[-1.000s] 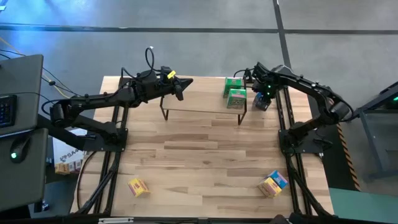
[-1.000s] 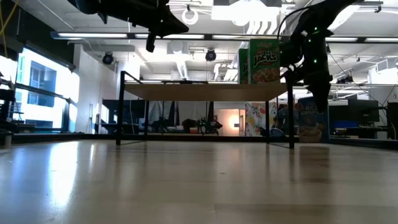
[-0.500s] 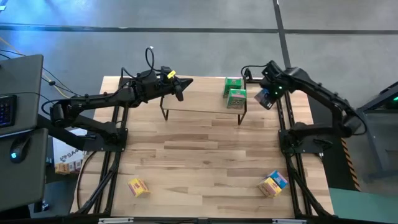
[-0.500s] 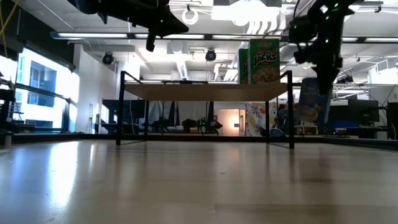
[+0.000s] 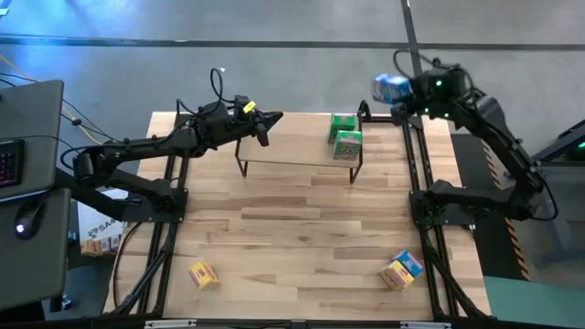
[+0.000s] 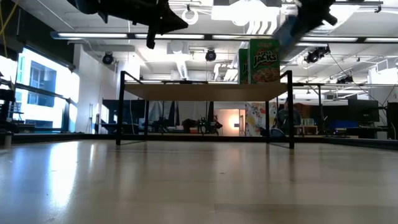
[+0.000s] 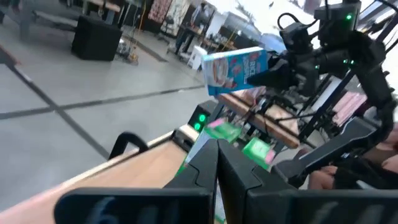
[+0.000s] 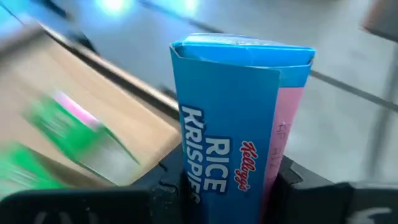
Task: Stack cereal on shelf
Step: Put the top blue cereal box on the shelf
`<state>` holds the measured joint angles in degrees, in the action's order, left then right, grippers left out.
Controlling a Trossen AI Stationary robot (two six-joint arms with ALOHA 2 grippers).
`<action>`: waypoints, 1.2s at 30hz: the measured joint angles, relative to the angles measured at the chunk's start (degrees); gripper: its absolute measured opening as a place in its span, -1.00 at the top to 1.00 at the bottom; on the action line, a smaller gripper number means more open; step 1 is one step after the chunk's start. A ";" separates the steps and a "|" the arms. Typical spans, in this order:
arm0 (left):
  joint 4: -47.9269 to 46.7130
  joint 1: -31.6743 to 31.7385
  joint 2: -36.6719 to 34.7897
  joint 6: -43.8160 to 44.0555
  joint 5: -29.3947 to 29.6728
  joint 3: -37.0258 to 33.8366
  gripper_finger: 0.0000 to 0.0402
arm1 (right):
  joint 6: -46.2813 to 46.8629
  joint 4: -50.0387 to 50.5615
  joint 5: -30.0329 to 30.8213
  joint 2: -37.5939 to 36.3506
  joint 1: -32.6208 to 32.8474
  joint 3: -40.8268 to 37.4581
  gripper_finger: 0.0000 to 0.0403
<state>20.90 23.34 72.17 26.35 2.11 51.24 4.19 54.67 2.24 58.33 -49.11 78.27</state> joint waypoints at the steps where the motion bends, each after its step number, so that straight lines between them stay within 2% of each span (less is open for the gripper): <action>1: 0.50 0.21 -0.29 -0.01 -0.05 0.05 1.00 | 0.68 -0.89 -1.52 0.63 0.81 1.44 0.47; 6: 0.65 0.34 -1.71 -1.58 -0.15 0.48 1.00 | 3.48 -3.21 -7.74 5.42 9.04 7.97 0.47; 11: 0.39 0.32 -3.95 -4.64 -0.17 0.48 1.00 | 3.75 -3.19 -8.75 11.65 20.82 13.80 0.47; 15: -1.61 0.32 -6.18 -7.08 -0.17 0.48 1.00 | 4.47 -2.47 -7.58 16.81 29.03 17.52 0.47; 19: -5.09 0.32 -8.04 -7.98 -0.17 0.46 1.00 | 4.86 2.07 -2.47 22.59 34.83 20.83 0.47; 25: -11.10 0.32 -8.84 -8.03 -0.75 0.43 1.00 | 4.60 12.28 5.74 31.17 37.68 25.07 0.47; 31: -13.63 0.25 -8.36 -6.89 -6.08 0.39 1.00 | 4.55 18.06 5.49 37.33 37.67 27.89 0.47; 36: -14.50 -0.66 -7.25 -6.49 -7.03 0.39 1.00 | 4.23 18.45 5.26 39.80 37.47 28.29 0.47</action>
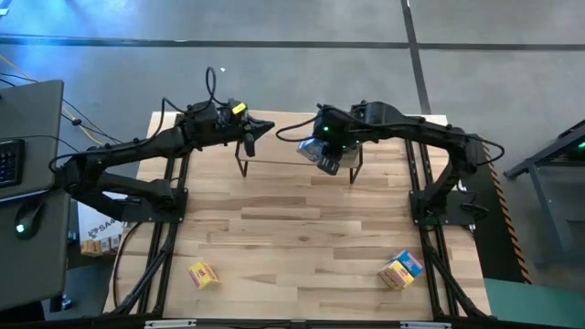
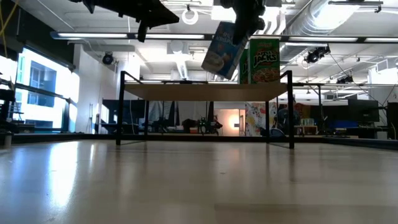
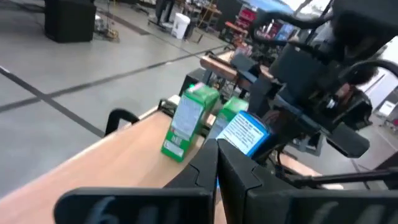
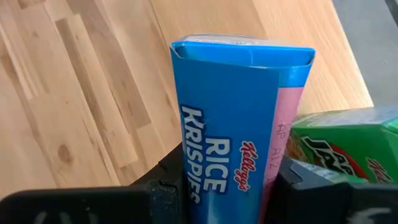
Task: Stack cereal on shelf
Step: Put the top blue cereal box on the shelf
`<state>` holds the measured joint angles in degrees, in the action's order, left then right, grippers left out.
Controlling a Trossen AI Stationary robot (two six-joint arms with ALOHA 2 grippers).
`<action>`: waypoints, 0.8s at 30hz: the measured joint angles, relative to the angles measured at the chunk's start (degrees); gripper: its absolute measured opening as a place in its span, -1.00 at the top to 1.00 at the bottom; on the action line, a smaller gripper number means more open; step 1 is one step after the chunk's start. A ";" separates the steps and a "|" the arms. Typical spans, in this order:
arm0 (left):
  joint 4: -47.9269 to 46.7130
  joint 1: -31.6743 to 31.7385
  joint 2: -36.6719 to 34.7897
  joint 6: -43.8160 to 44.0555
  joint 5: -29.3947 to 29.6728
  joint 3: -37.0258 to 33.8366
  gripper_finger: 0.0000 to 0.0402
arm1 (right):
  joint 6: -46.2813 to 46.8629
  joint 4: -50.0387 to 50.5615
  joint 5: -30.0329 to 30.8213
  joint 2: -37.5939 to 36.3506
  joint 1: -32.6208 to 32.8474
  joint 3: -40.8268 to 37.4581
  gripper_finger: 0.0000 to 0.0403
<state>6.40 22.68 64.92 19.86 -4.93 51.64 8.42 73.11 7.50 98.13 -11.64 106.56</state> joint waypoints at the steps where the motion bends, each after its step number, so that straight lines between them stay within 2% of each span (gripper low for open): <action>1: 0.02 -0.38 0.51 0.03 0.00 0.00 1.00 | -0.08 0.24 -0.01 0.32 -0.16 0.02 0.47; 9: 0.85 -3.53 6.72 0.82 -0.16 -0.04 1.00 | -1.37 1.13 -1.94 2.05 -1.70 0.04 0.47; 17: 1.39 -3.66 10.32 1.05 -0.07 -0.04 1.00 | -1.37 0.96 -2.03 2.05 -1.88 0.04 0.47; 24: 5.86 -4.12 14.41 1.09 -0.45 0.02 1.00 | -1.42 0.37 -2.09 2.05 -1.88 0.04 0.47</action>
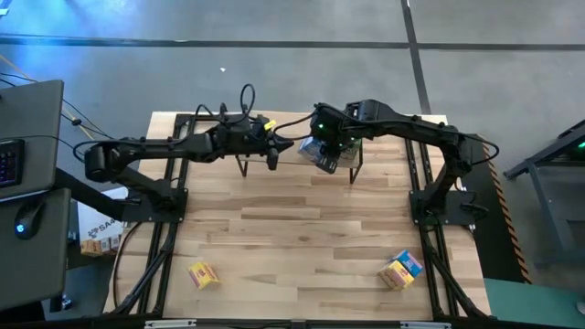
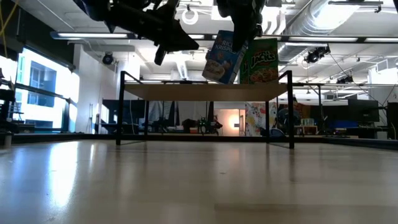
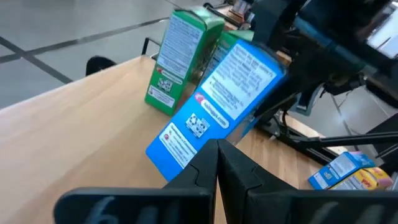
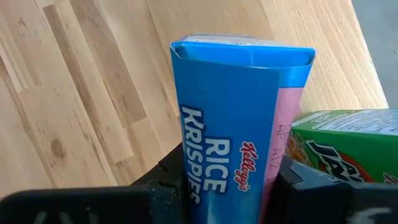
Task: Stack cereal on shelf
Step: Put the top blue cereal box on the shelf
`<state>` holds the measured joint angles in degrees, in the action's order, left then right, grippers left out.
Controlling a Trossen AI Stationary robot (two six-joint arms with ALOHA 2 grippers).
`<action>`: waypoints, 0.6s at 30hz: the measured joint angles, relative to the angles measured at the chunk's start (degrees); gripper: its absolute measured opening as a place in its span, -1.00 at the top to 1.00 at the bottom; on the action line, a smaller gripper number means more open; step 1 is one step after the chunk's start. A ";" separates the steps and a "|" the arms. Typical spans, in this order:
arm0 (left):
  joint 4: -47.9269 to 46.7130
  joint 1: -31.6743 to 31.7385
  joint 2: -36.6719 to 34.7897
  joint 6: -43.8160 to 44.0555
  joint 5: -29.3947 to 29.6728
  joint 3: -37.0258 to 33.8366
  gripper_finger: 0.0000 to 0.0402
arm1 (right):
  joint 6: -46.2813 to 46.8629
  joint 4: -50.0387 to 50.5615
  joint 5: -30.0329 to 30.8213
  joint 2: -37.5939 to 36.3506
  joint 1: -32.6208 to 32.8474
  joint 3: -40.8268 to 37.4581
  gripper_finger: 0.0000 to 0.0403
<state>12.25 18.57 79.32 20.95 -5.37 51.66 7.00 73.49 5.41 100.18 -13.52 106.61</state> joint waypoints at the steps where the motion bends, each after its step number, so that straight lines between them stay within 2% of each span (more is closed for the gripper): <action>1: 0.24 0.00 0.42 0.00 -0.06 0.00 1.00 | -0.36 -0.31 0.00 0.00 0.00 0.00 0.47; 12: 0.51 0.02 1.56 -0.04 -0.08 0.00 1.00 | -0.97 -1.74 0.57 0.00 0.00 0.00 0.09; 18: 0.35 0.02 2.93 -0.57 -0.06 0.00 1.00 | -1.00 -2.90 0.58 0.00 0.00 0.00 0.04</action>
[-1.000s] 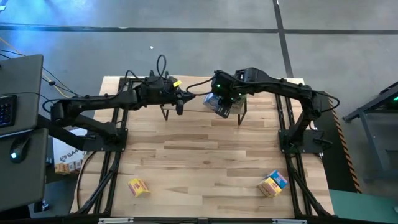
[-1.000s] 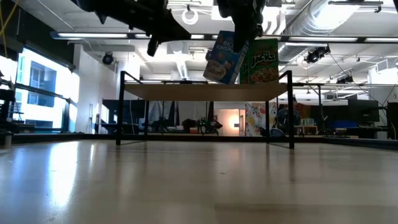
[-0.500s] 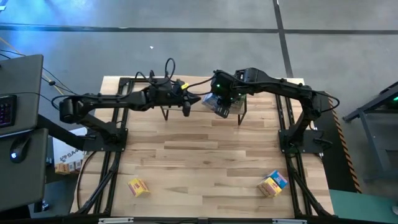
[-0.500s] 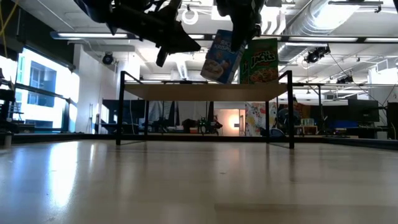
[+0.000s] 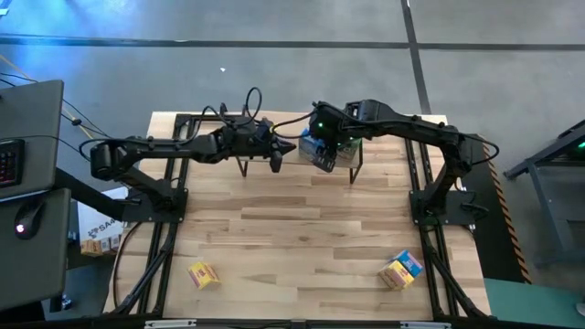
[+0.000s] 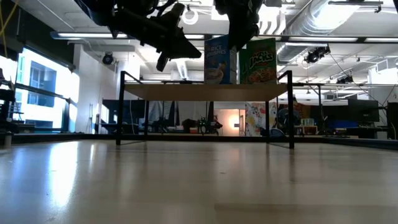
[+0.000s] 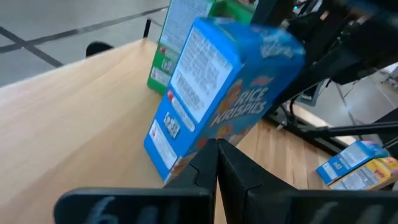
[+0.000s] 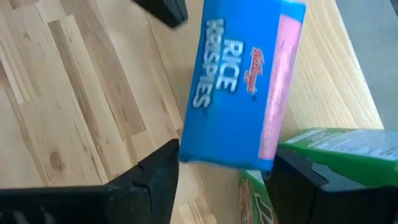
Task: Stack cereal on shelf
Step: Put the top blue cereal box on the shelf
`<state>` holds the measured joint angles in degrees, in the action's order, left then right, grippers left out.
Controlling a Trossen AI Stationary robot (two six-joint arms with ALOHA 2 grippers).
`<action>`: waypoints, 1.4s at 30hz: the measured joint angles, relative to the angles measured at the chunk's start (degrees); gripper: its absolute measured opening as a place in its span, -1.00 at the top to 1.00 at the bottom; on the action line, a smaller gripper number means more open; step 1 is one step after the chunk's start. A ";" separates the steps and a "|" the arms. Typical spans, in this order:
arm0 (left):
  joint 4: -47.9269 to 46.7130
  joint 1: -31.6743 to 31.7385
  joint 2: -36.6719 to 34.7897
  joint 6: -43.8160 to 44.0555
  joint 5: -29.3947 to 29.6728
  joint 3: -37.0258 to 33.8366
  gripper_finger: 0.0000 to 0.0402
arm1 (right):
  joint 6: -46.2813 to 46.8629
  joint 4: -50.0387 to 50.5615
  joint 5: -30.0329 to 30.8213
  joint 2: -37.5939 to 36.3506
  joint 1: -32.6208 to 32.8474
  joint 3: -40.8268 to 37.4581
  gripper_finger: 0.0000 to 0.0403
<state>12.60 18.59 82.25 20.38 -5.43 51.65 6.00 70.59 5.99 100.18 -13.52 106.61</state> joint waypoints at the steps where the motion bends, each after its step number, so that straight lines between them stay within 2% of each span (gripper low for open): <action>1: 0.06 0.00 0.34 -0.02 0.00 -0.02 1.00 | 0.00 -0.56 -0.04 0.00 0.00 0.00 0.04; 8: -1.09 0.71 0.80 -2.66 -2.42 -0.02 1.00 | -0.99 0.96 -1.14 -0.02 0.00 0.00 0.03; 19: -1.50 6.31 -0.76 -3.53 -3.85 -0.06 1.00 | -2.68 3.40 -0.39 -0.74 0.00 0.09 0.03; 23: -1.18 8.34 -2.15 -3.61 -7.01 -0.06 1.00 | -3.48 4.21 0.40 -1.39 0.00 1.83 0.03; 28: -1.01 10.59 -4.71 -5.70 -7.50 -0.06 1.00 | -3.21 6.39 0.61 -1.51 0.00 5.75 0.03; 32: -1.11 12.12 -6.51 -6.26 -8.15 -0.06 1.00 | 0.71 8.99 -0.69 -2.88 0.87 7.26 0.04; 36: -0.83 12.96 -7.98 -6.59 -9.60 -0.81 1.00 | 6.70 6.98 -0.44 -7.52 5.15 4.48 0.11; 39: 0.96 12.99 -8.72 -6.58 -9.60 -2.57 1.00 | 14.12 3.04 2.94 -11.48 9.86 0.00 0.28; 42: 1.96 13.03 -9.19 -6.48 -9.62 -3.91 1.00 | 24.00 -5.86 7.47 -15.96 15.06 -8.20 0.55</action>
<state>14.56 31.62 73.06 13.90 -15.05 47.74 30.00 64.73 13.46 84.22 1.54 98.41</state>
